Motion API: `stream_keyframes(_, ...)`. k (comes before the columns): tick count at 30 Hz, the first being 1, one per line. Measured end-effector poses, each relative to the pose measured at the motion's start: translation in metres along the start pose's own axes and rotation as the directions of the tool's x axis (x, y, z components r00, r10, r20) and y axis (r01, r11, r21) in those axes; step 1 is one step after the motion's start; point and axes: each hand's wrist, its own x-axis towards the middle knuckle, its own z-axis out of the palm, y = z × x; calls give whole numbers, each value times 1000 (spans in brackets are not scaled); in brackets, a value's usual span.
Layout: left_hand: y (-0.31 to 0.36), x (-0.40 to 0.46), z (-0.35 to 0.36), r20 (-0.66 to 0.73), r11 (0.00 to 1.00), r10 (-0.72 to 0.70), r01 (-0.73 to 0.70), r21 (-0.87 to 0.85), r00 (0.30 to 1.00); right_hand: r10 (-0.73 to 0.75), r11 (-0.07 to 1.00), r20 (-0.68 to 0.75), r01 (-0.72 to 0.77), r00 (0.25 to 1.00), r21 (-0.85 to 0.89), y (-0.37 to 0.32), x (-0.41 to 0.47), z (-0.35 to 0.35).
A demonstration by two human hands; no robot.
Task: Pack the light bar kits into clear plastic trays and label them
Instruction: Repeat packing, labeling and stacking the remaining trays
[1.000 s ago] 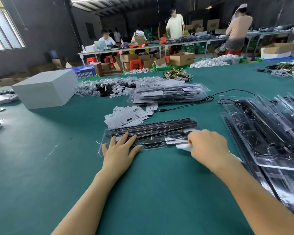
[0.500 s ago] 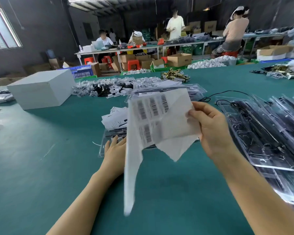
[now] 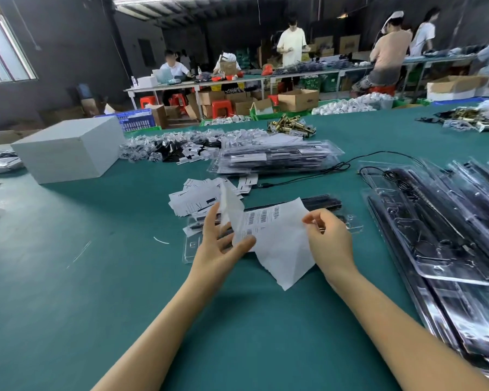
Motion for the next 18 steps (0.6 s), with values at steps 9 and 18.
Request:
stream_keyframes(9, -6, 13, -19, -179, 817, -328, 183, -547, 927, 276, 902, 83, -288, 957, 322, -1, 11, -1)
stream_keyframes(18, -4, 17, -21, -123, 701, -306, 135, -701, 944, 292, 881, 1, -270, 956, 389, -15, 10, -9)
